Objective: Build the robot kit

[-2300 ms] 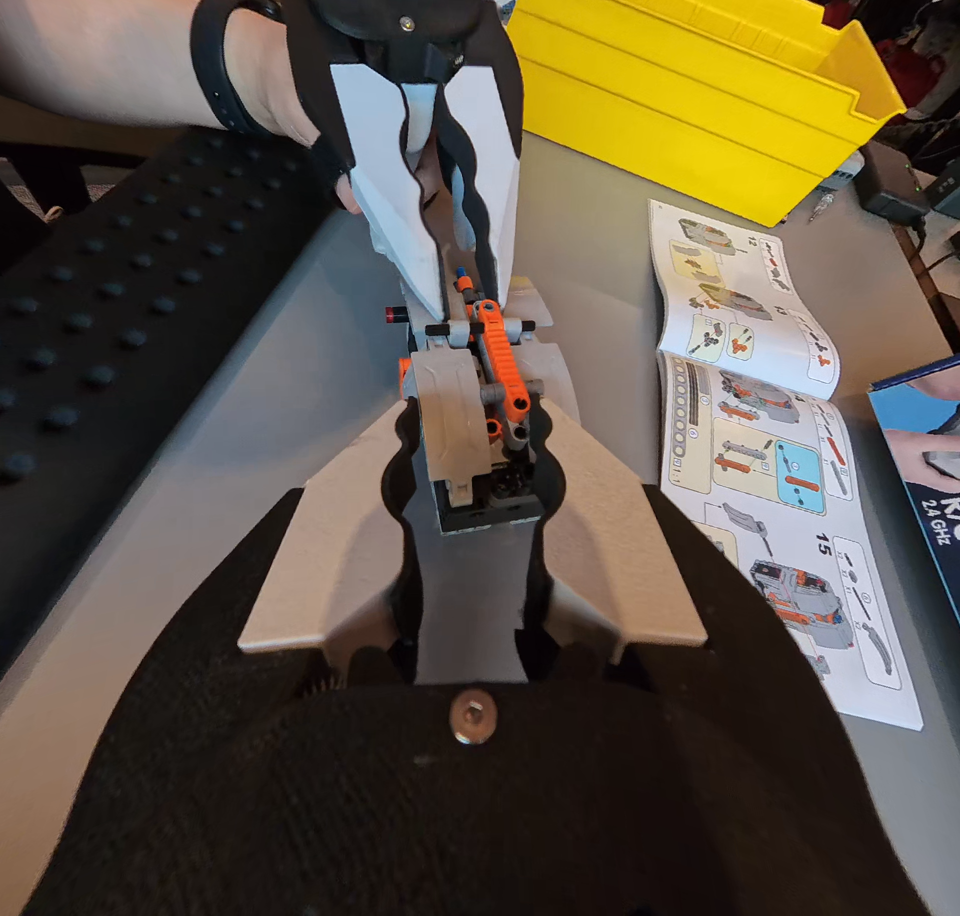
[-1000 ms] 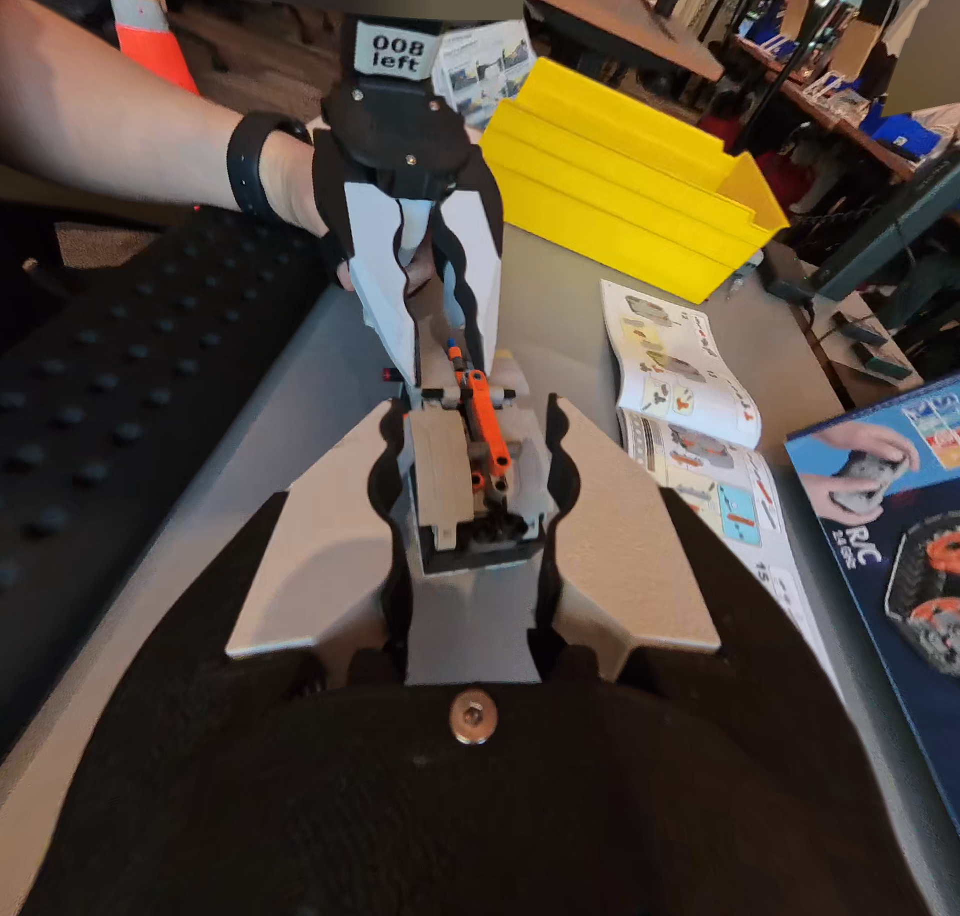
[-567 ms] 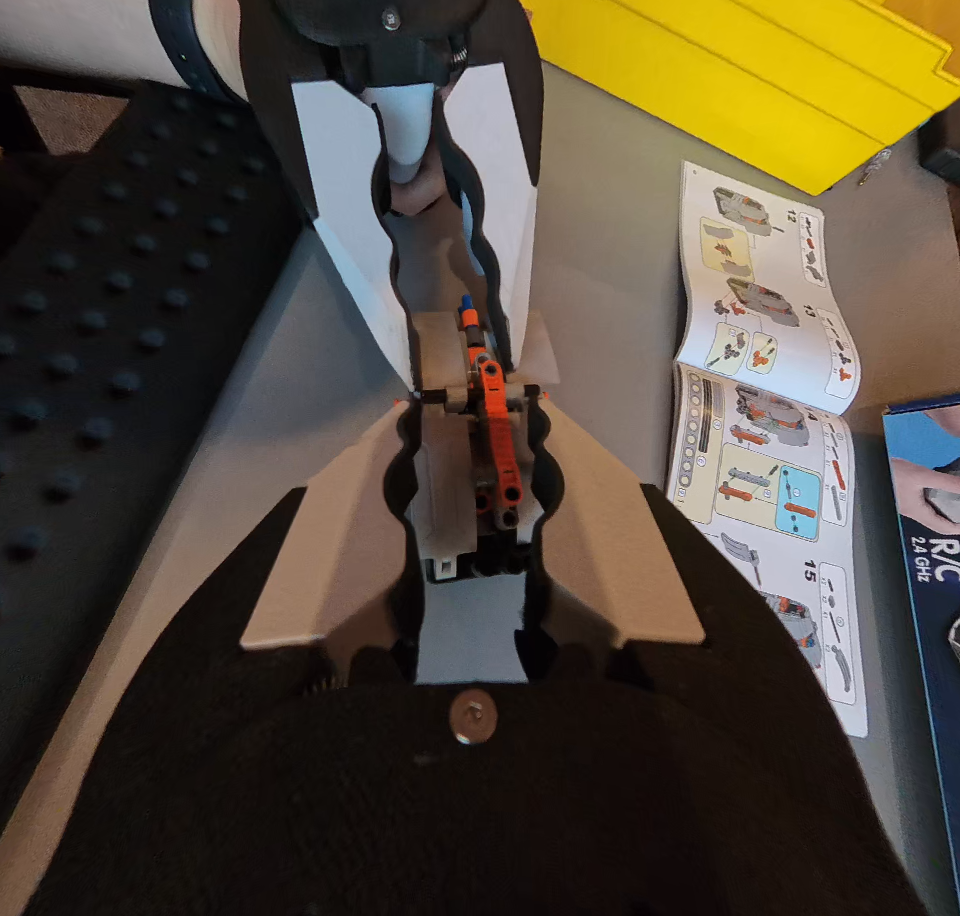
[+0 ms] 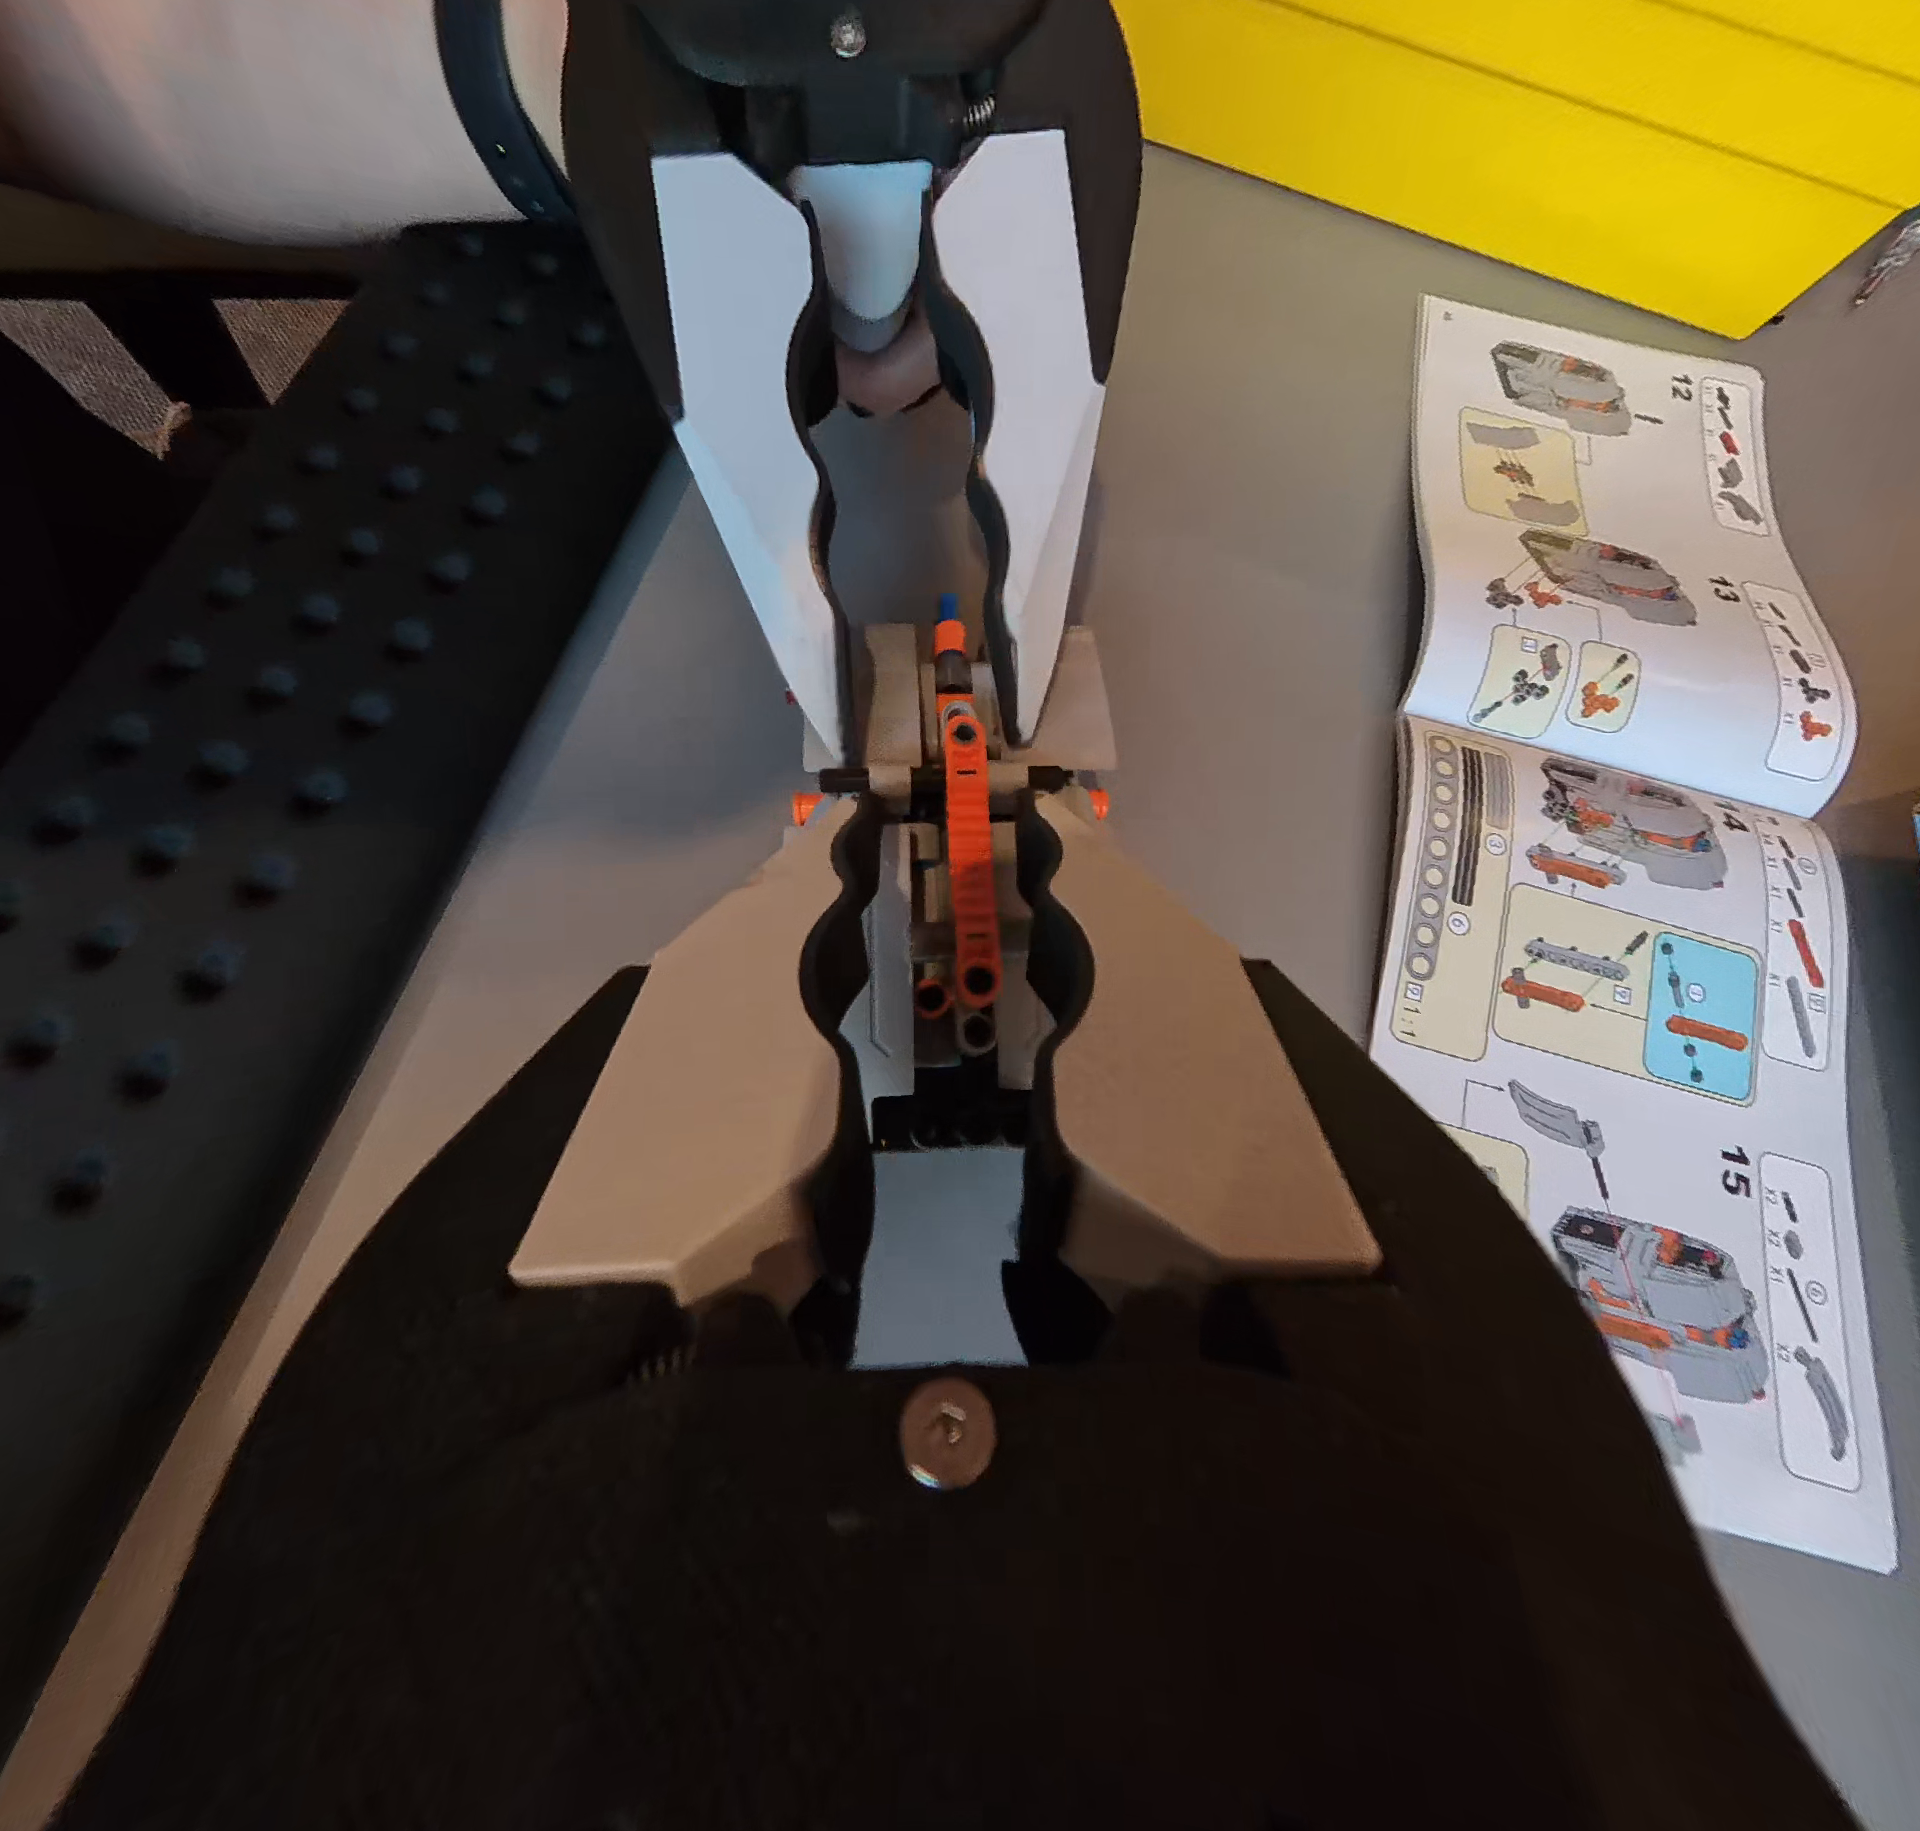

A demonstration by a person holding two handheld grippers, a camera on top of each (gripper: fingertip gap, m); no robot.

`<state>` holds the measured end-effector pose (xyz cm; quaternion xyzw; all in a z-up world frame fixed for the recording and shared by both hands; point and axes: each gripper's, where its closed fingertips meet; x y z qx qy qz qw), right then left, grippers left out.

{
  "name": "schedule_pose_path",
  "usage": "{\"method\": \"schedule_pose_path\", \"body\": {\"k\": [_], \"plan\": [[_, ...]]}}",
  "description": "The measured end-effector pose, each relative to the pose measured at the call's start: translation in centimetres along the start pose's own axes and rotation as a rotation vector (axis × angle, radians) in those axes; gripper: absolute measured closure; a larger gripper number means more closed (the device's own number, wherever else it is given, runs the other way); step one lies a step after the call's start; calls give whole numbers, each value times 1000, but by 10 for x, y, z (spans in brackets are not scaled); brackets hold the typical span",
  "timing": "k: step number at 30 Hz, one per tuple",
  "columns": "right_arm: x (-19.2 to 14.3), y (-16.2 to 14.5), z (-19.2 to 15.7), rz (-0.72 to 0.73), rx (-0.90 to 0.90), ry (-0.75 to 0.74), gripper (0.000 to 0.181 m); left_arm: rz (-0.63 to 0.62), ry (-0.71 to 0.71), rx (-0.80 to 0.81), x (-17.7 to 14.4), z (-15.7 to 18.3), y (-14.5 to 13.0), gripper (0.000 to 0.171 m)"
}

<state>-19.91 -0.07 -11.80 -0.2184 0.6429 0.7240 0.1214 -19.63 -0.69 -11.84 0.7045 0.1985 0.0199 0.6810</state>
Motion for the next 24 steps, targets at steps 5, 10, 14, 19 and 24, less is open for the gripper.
{"method": "schedule_pose_path", "body": {"k": [5,10,14,19,24], "plan": [[1,-1,-2,29,61,25,158,12,-20,-5,1,1,0,150],[1,0,-1,53,109,36,158,14,-23,-4,2,1,0,151],[1,0,-2,61,130,42,158,24,-22,-12,2,1,0,151],[0,2,-4,87,168,70,153,36,-22,-13,2,1,0,151],[1,2,-2,87,178,54,158,40,-19,-21,3,1,0,151]]}}
Point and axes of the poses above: each gripper's, where its closed fingertips meet, x out along the fingers, y out of its top, z = x × y across the jaws, and after that the axes turned 10 degrees about z, right-handed
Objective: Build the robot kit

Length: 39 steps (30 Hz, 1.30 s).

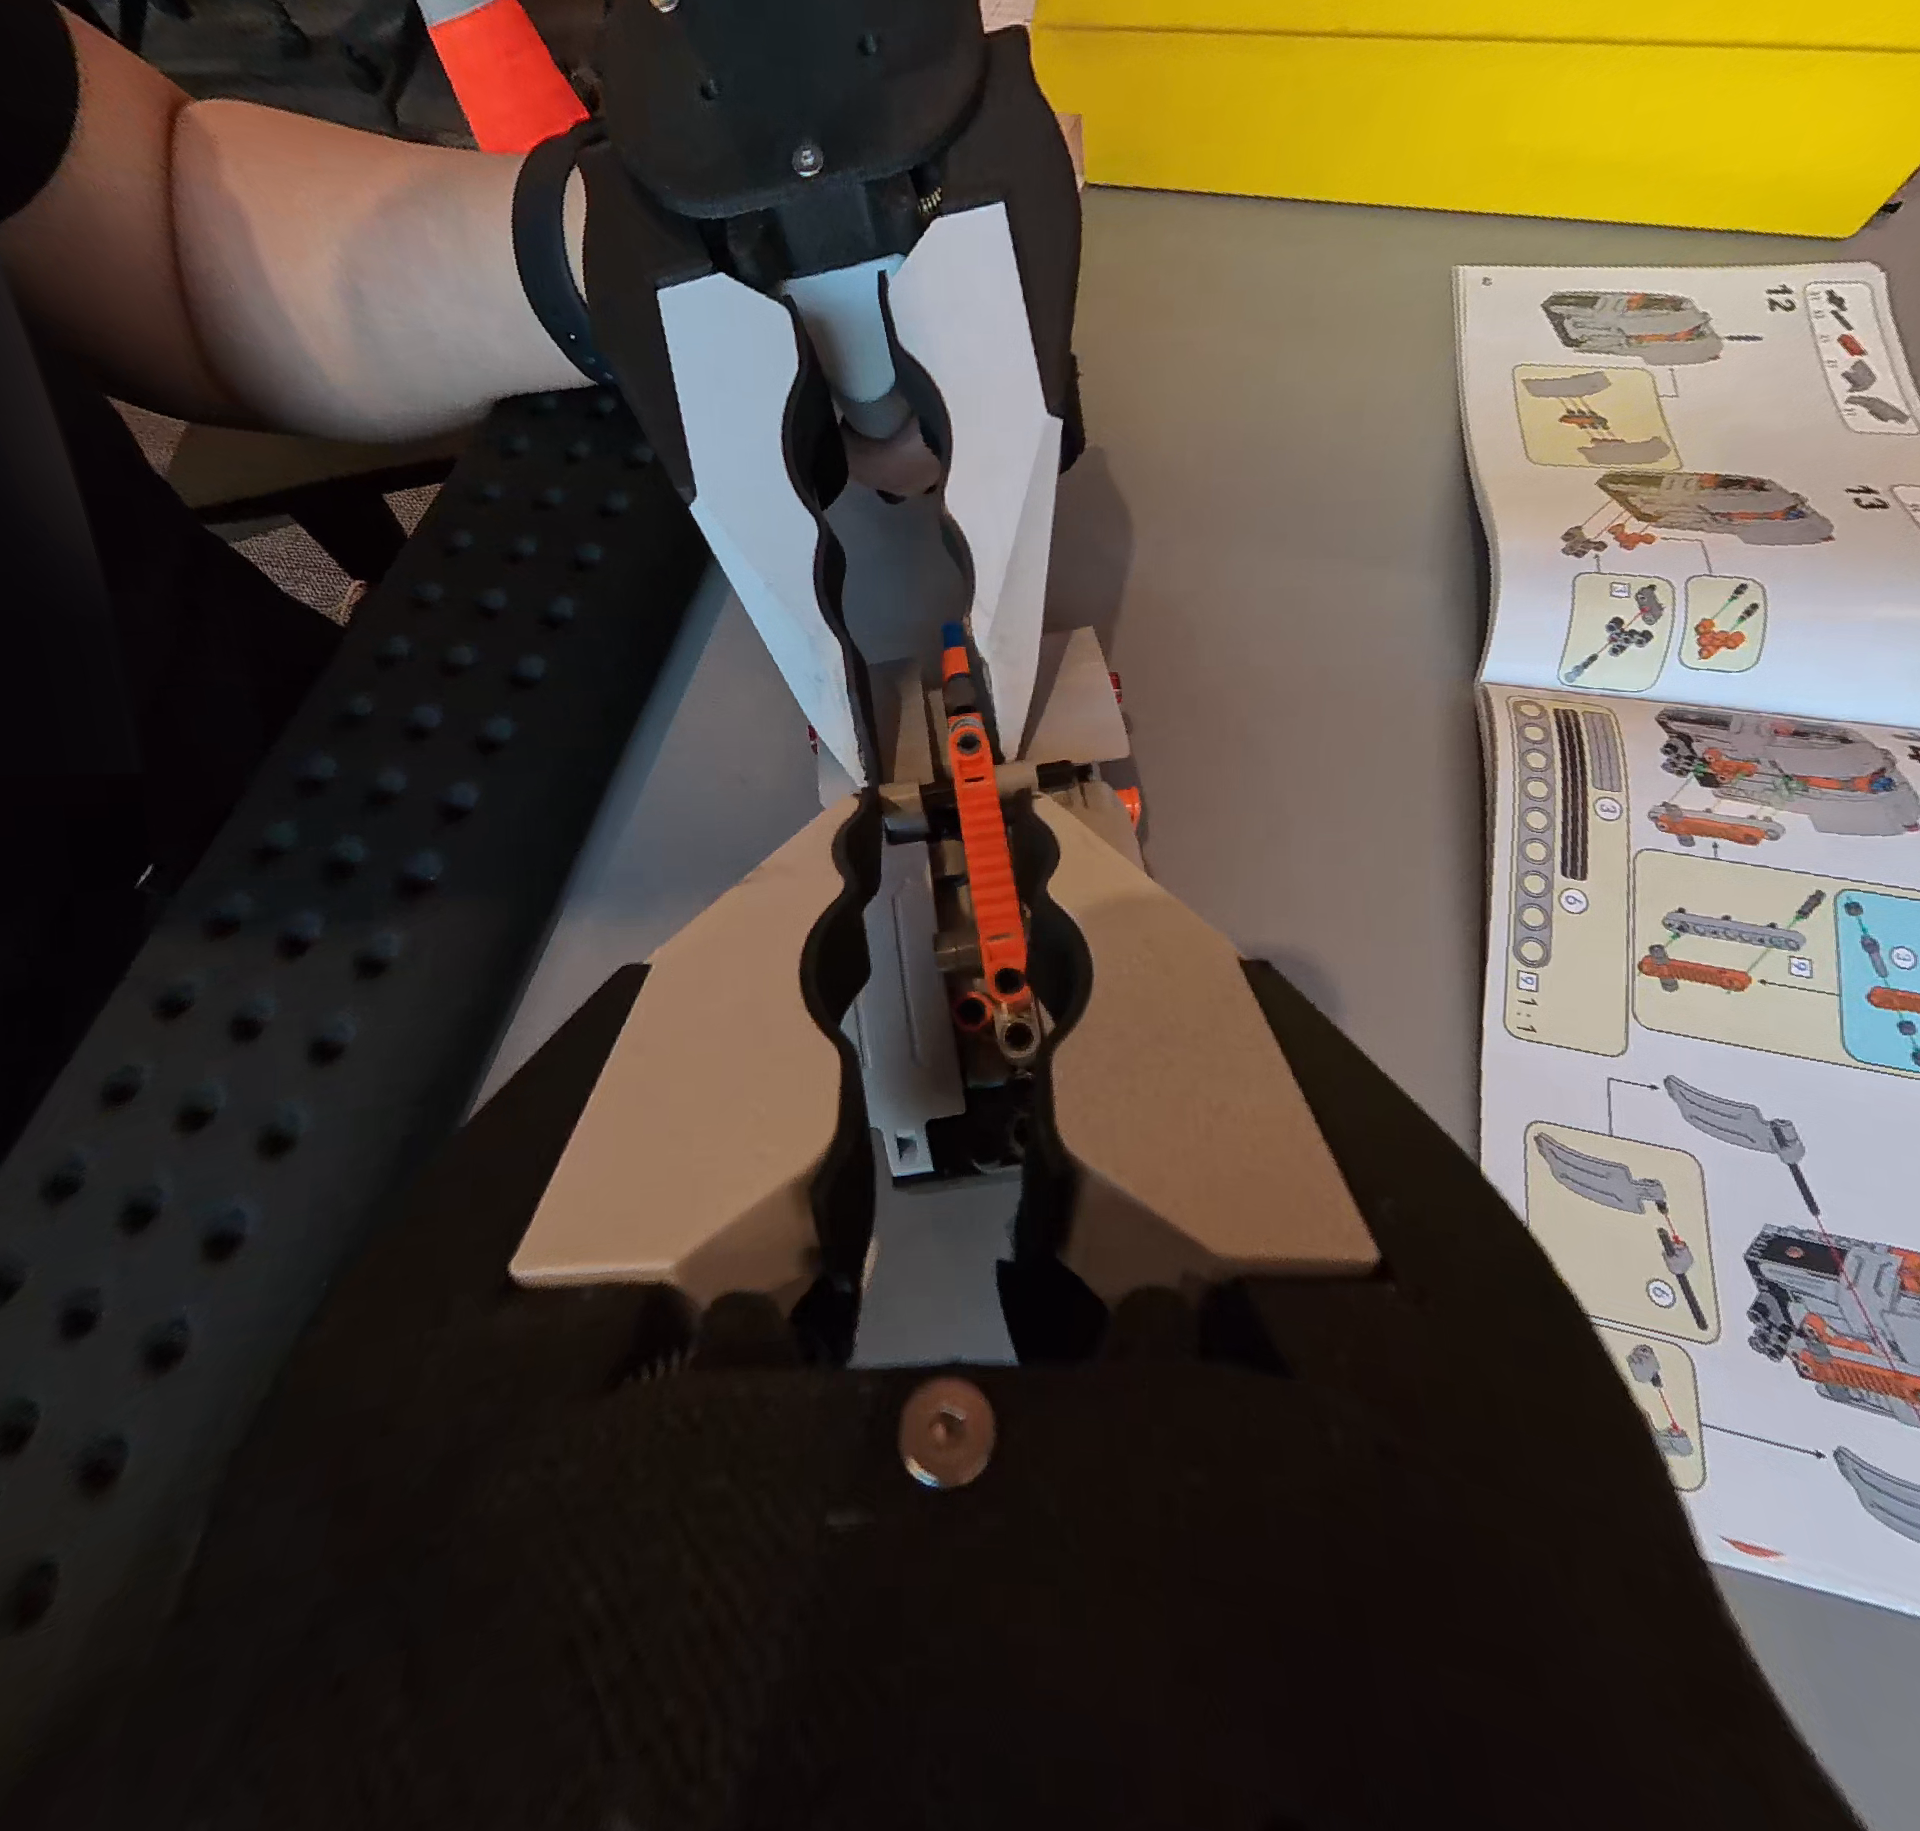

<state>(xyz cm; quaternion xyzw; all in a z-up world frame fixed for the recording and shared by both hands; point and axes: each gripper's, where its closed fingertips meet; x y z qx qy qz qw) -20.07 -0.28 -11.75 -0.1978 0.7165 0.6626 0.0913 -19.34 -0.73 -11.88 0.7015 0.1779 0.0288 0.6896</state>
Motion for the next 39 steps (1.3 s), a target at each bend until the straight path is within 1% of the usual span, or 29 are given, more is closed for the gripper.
{"method": "schedule_pose_path", "body": {"k": [9,18,25,39], "plan": [[-1,-3,-2,-7,-64,-4,158,22,17,8,0,1,0,151],[-1,-2,-1,-20,-54,-18,159,31,16,-9,0,0,0,151],[-1,-3,-2,-10,-99,-35,160,37,26,-10,0,1,0,151],[-1,-3,-2,0,-104,-39,162,43,31,-34,0,0,-1,153]]}}
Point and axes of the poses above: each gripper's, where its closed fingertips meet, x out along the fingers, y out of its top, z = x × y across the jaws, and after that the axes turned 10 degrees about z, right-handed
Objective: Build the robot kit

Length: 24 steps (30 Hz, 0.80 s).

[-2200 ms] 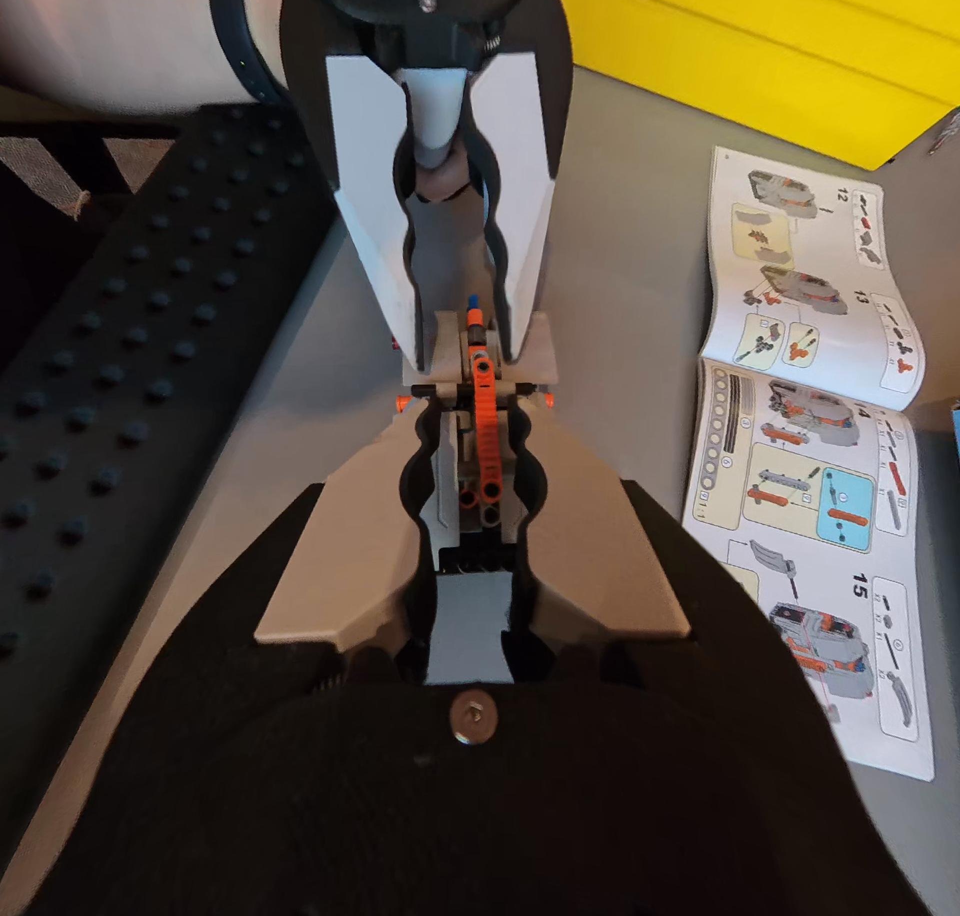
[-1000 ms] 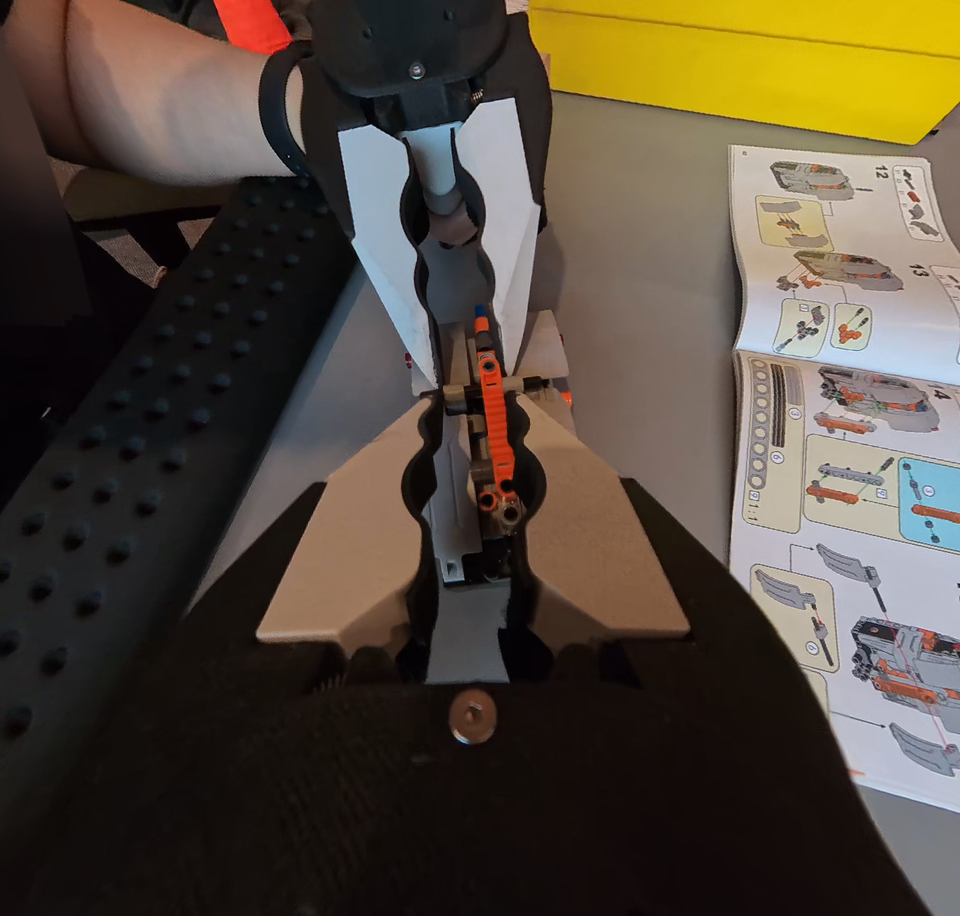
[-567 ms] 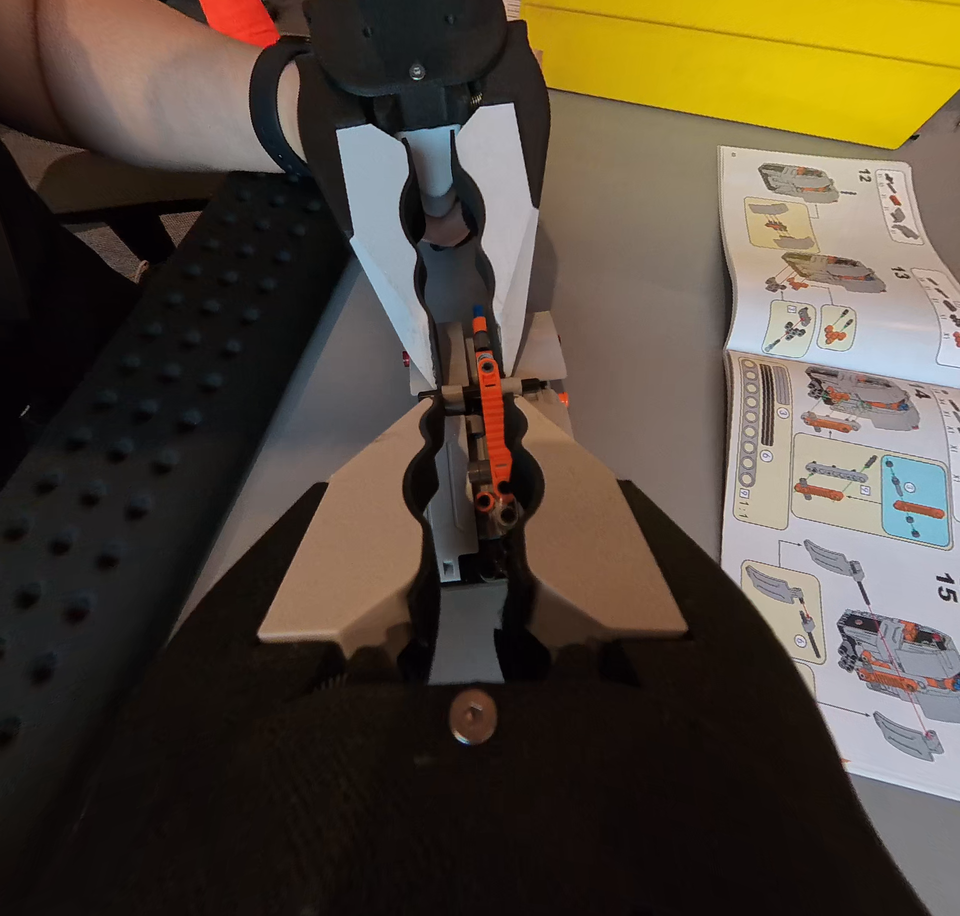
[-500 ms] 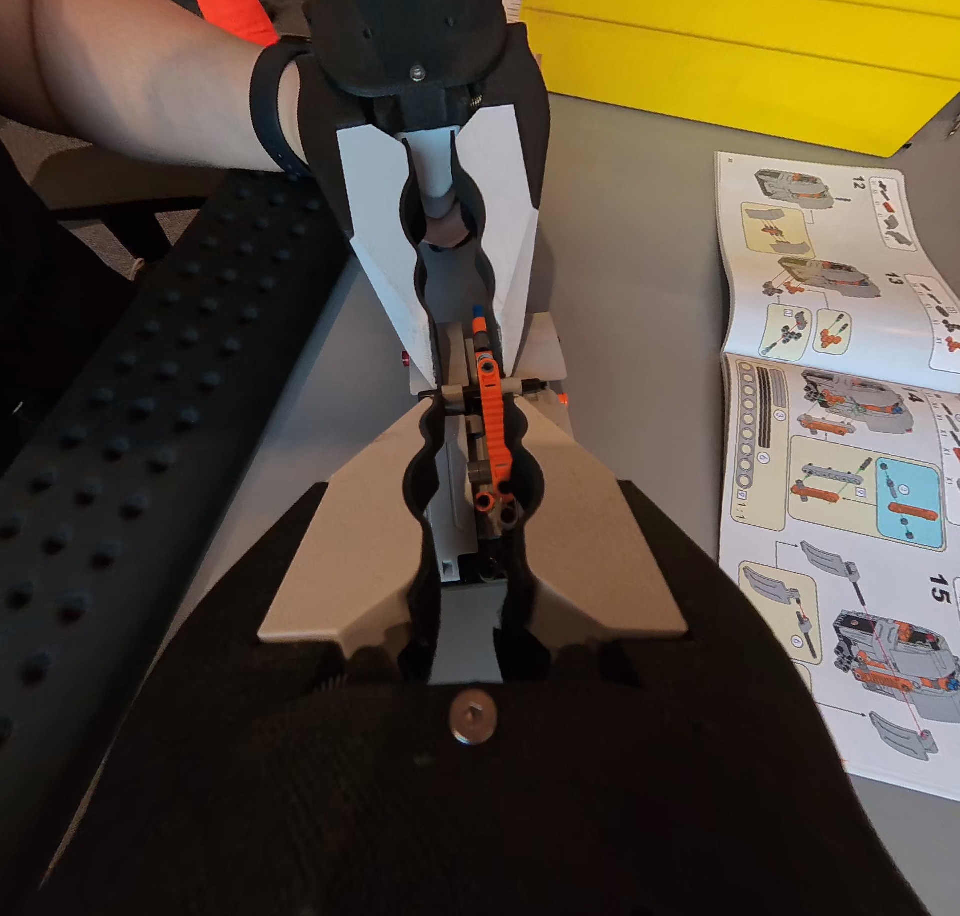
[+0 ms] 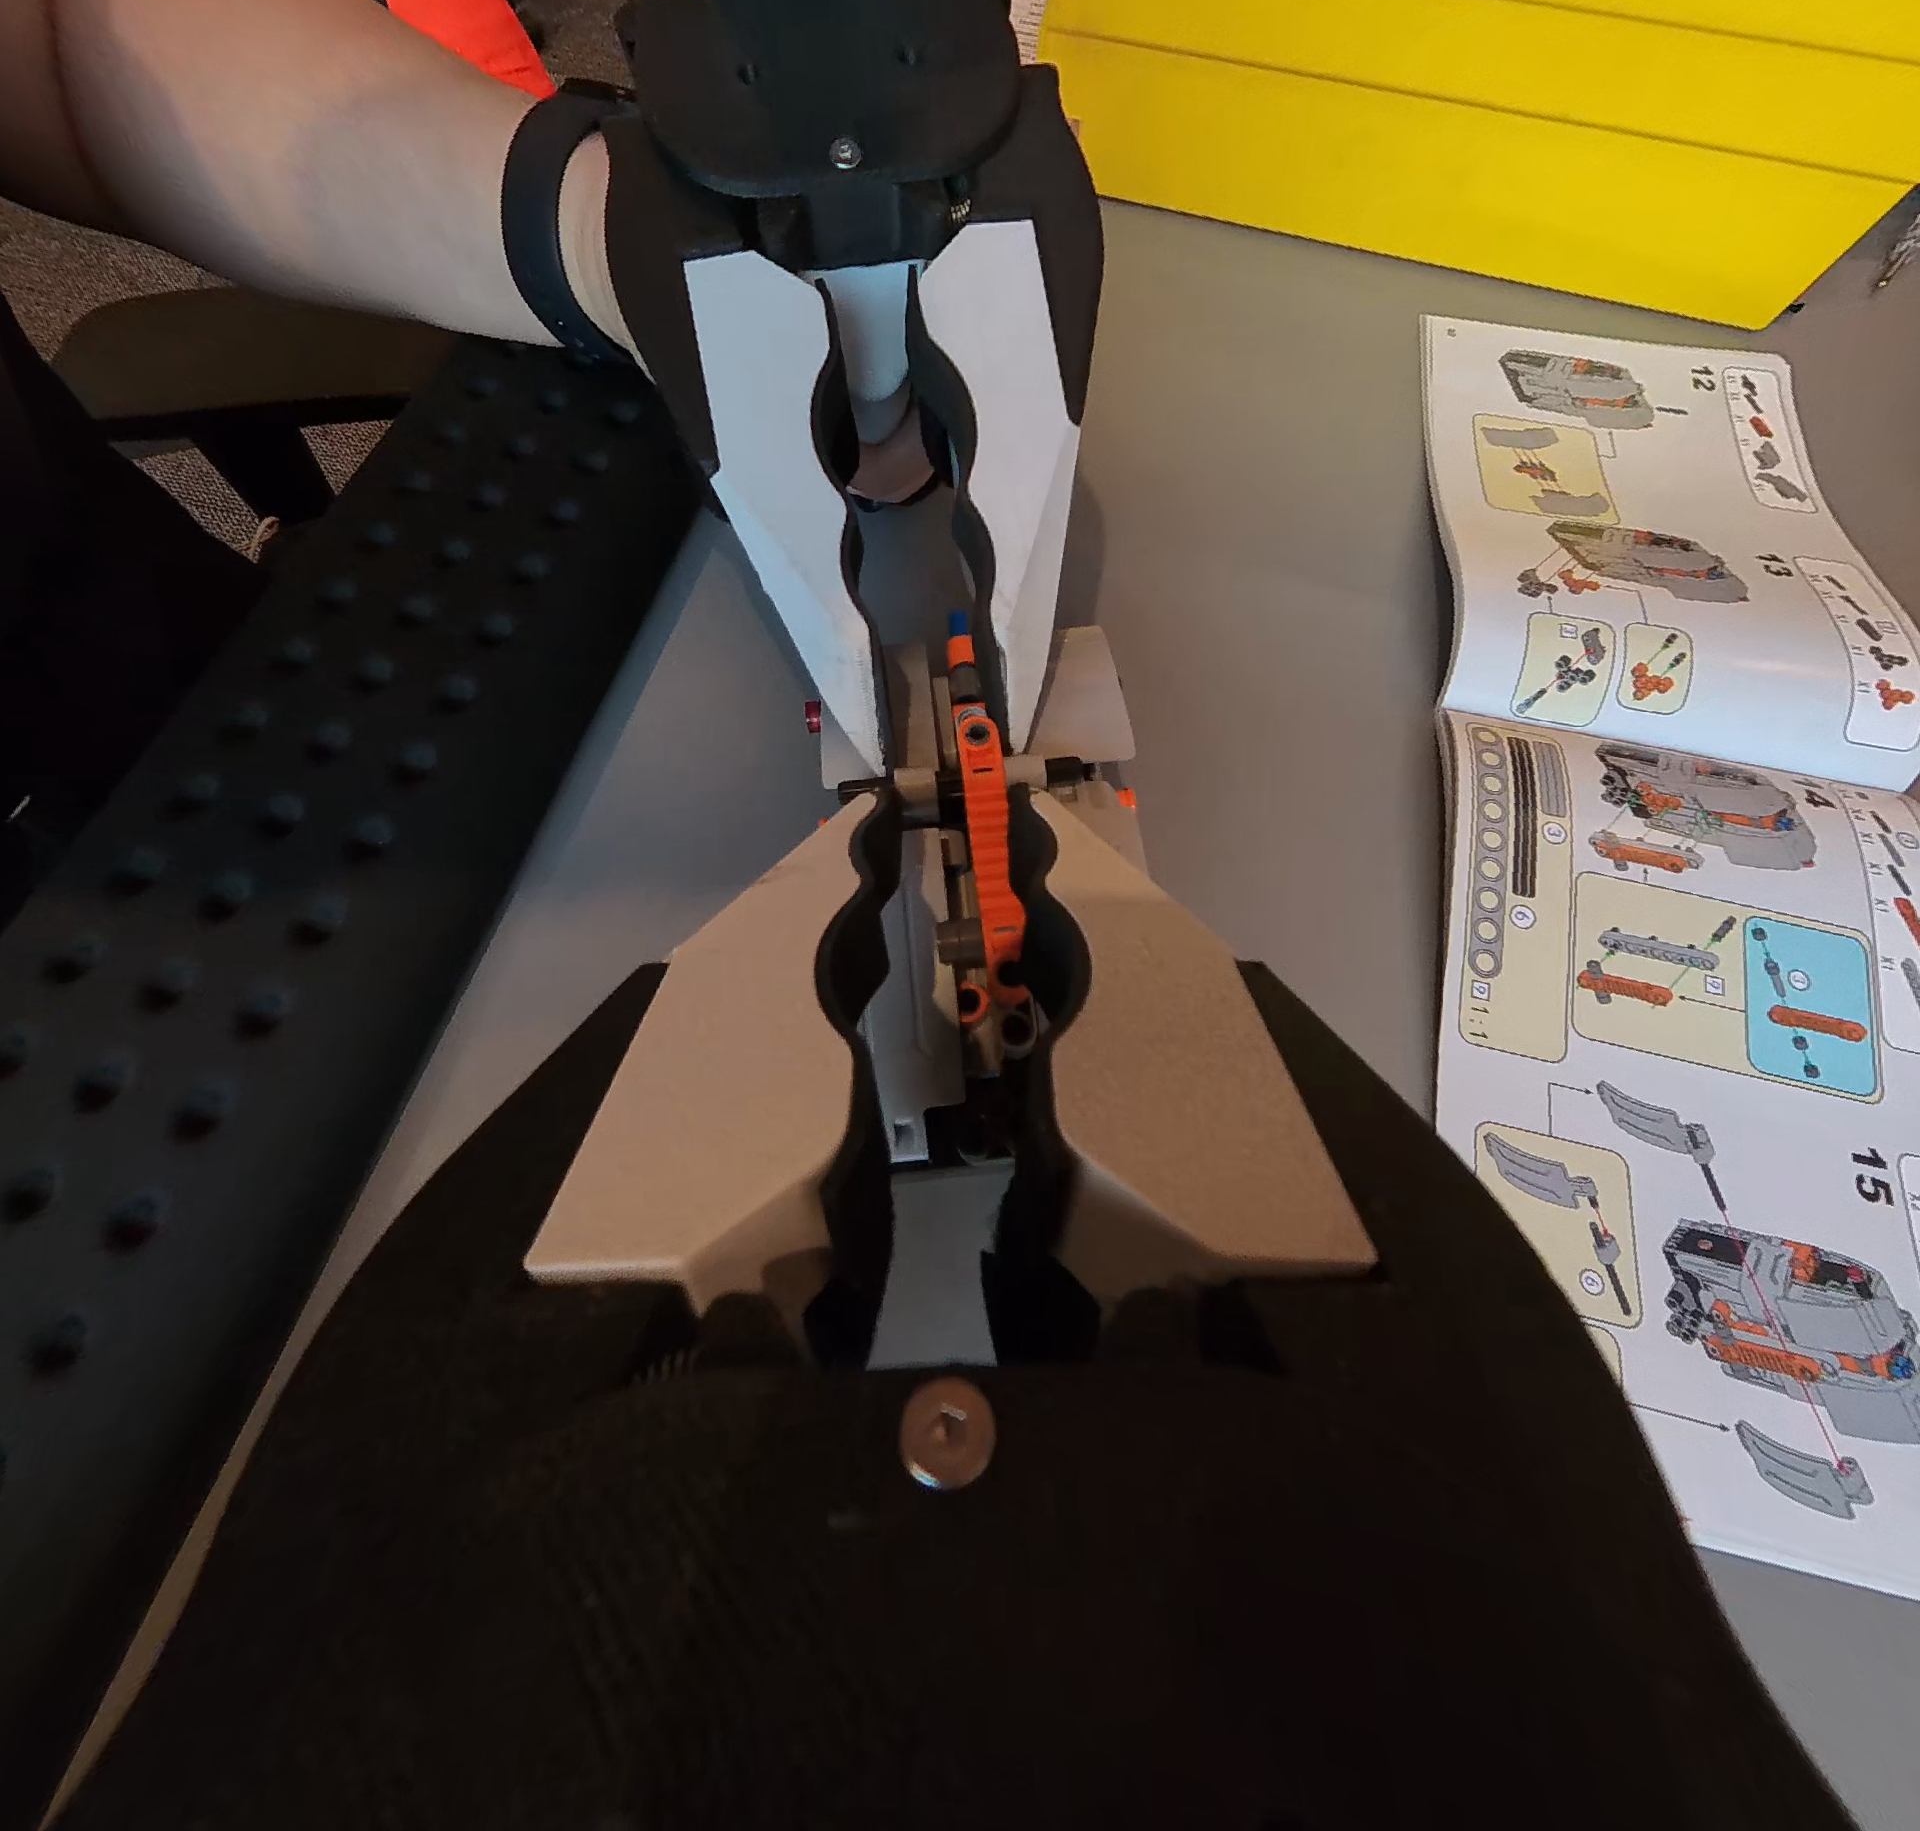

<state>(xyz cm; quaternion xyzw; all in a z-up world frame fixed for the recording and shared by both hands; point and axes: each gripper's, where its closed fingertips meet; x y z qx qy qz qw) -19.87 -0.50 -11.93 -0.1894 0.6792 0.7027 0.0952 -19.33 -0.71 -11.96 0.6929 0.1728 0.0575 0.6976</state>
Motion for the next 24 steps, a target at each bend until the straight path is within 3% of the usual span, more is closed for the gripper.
{"method": "schedule_pose_path", "body": {"k": [20,21,22,24], "plan": [[-1,1,4,21,-8,2,167,15,-21,-65,1,-3,2,158],[-1,1,4,29,-20,4,159,20,-28,-66,1,-2,2,158],[-1,2,6,39,-20,-6,138,24,-23,-64,1,-3,3,155],[0,1,2,33,1,16,130,31,-12,-73,-1,-5,4,123]]}}
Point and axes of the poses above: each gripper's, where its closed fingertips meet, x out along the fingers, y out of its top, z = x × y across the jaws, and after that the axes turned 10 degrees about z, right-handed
